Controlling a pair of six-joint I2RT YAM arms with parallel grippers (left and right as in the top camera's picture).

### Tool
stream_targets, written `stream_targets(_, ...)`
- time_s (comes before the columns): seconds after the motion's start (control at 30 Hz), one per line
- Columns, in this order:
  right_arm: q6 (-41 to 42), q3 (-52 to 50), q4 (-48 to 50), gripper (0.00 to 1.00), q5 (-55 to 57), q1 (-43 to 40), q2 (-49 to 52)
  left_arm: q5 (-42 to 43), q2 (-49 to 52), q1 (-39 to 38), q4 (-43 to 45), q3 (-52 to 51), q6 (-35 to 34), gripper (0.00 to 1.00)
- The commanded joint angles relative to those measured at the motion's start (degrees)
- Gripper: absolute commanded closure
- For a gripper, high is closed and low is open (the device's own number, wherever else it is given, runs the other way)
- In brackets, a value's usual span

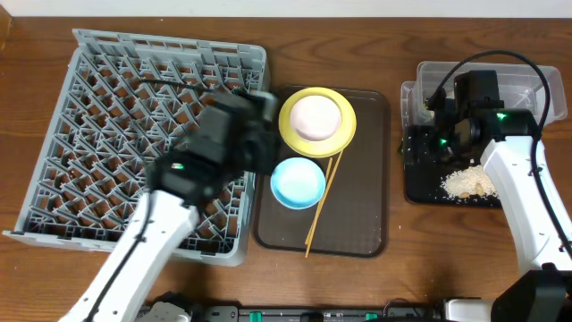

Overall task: Sort waste into correct bins and load items into the dishwasher
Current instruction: 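Grasp the rim of the light-blue bowl with the left gripper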

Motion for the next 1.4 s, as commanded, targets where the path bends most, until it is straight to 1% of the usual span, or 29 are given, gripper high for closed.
stream_targets(0.0, -0.5, 0.5, -0.1, 0.19, 0.1, -0.9, -1.1, 7.3, -0.1, 3.0, -0.7, 0.6, 0.9, 0.94)
stream_targets(0.1, -0.5, 0.5, -0.1, 0.19, 0.1, -0.9, -1.1, 7.3, 0.8, 1.6, -1.4, 0.6, 2.1, 0.94)
stream_targets(0.17, -0.5, 0.5, -0.1, 0.19, 0.1, -0.9, -1.1, 6.6, 2.3, -1.0, -2.0, 0.5, 2.1, 0.94)
stream_targets(0.27, -0.5, 0.5, -0.3, 0.19, 0.1, -0.9, -1.1, 2.8, 4.4, -4.6, -3.4, 0.5, 2.0, 0.94)
stream_targets(0.3, -0.5, 0.5, -0.4, 0.19, 0.1, -0.9, -1.1, 0.7, 6.1, -7.3, -4.3, 0.5, 1.5, 0.94)
stream_targets(0.37, -0.5, 0.5, -0.4, 0.19, 0.1, -0.9, -1.1, 0.4, 7.8, -9.7, -4.4, 0.5, 0.2, 0.94)
stream_targets(0.47, -0.5, 0.5, -0.6, 0.18, 0.1, -0.9, -1.1, 0.4, 9.7, -12.7, -4.4, 0.5, -4.7, 0.94)
stream_targets(0.53, -0.5, 0.5, -0.6, 0.18, 0.1, -0.9, -1.1, 0.4, 10.1, -13.9, -4.4, 0.5, -9.9, 0.94)
stream_targets(0.7, -0.5, 0.5, -0.6, 0.18, 0.1, -0.9, -1.1, 0.4, 10.1, -14.1, -4.6, 0.5, -28.0, 0.94)
stream_targets(0.77, -0.5, 0.5, -0.6, 0.18, 0.1, -0.9, -1.1, 0.4, 10.1, -14.1, -4.2, 0.5, -32.5, 0.94)
stream_targets(0.9, -0.5, 0.5, -0.7, 0.18, 0.1, -0.9, -1.1, 0.4, 10.1, -14.1, -3.5, 0.5, -36.8, 0.94)
stream_targets(1.17, -0.5, 0.5, -0.7, 0.18, 0.1, -0.9, -1.1, 0.3, 10.1, -14.1, -3.0, 0.5, -36.3, 0.94)
stream_targets(1.2, -0.5, 0.5, -0.7, 0.18, 0.1, -0.9, -1.1, -0.1, 10.1, -14.1, -2.8, 0.5, -35.5, 0.83)
stream_targets(1.23, -0.5, 0.5, -0.7, 0.18, 0.1, -0.9, -1.1, -1.2, 10.1, -14.1, -2.4, 0.5, -34.6, 0.52)
stream_targets(1.3, -0.5, 0.5, -0.7, 0.18, 0.1, -0.9, -1.1, -3.1, 10.1, -14.1, -2.4, 0.5, -33.0, 0.34)
stream_targets(1.33, -0.5, 0.5, -0.7, 0.18, 0.1, -0.9, -1.1, -3.8, 10.1, -14.1, -2.1, 0.5, -32.4, 0.19)
stream_targets(1.37, -0.5, 0.5, -0.7, 0.18, 0.1, -0.9, -1.1, -4.9, 10.1, -14.1, -1.7, 0.5, -31.9, 0.14)
